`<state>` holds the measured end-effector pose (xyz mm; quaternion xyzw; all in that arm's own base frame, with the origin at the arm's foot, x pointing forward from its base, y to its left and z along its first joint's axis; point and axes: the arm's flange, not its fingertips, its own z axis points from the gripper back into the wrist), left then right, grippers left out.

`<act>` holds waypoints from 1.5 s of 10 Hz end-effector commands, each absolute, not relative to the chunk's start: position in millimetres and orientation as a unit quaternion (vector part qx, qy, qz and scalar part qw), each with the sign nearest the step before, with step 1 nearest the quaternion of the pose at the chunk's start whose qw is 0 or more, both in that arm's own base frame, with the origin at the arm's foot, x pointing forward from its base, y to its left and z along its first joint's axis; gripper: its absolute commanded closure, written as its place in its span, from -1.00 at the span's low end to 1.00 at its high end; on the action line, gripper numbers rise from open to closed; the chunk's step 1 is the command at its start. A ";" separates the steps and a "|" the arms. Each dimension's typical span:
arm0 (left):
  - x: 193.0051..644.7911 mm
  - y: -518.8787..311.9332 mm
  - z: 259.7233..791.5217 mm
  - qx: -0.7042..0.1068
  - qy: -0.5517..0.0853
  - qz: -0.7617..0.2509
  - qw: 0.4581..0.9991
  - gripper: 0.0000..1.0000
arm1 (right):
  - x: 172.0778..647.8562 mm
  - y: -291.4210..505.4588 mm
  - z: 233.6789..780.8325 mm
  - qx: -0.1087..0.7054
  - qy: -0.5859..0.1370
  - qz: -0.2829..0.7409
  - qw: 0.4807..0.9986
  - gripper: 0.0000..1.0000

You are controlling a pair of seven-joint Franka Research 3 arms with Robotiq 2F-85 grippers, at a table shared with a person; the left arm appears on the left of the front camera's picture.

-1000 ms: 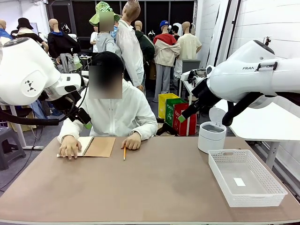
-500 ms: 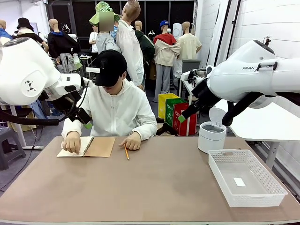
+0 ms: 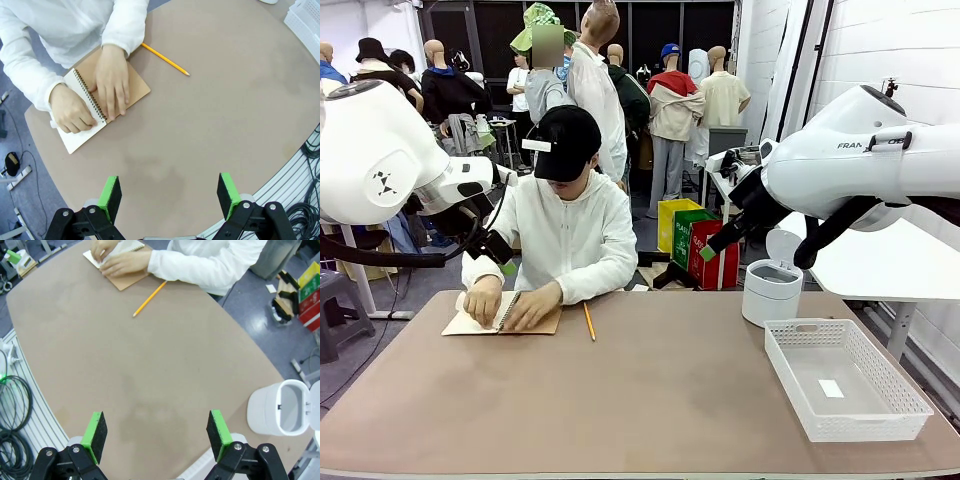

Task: Sort the paper based on its condition.
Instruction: If a person hands you a paper, place it in the Organizing basket , and if it's crumpled, put it in the Trash can.

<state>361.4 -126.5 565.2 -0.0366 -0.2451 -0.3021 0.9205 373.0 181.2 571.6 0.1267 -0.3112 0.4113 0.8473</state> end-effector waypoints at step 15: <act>360.7 -125.7 566.9 -0.037 -0.247 -0.302 0.920 -1.00 | 373.0 181.1 572.0 0.129 -0.308 0.412 0.848 -1.00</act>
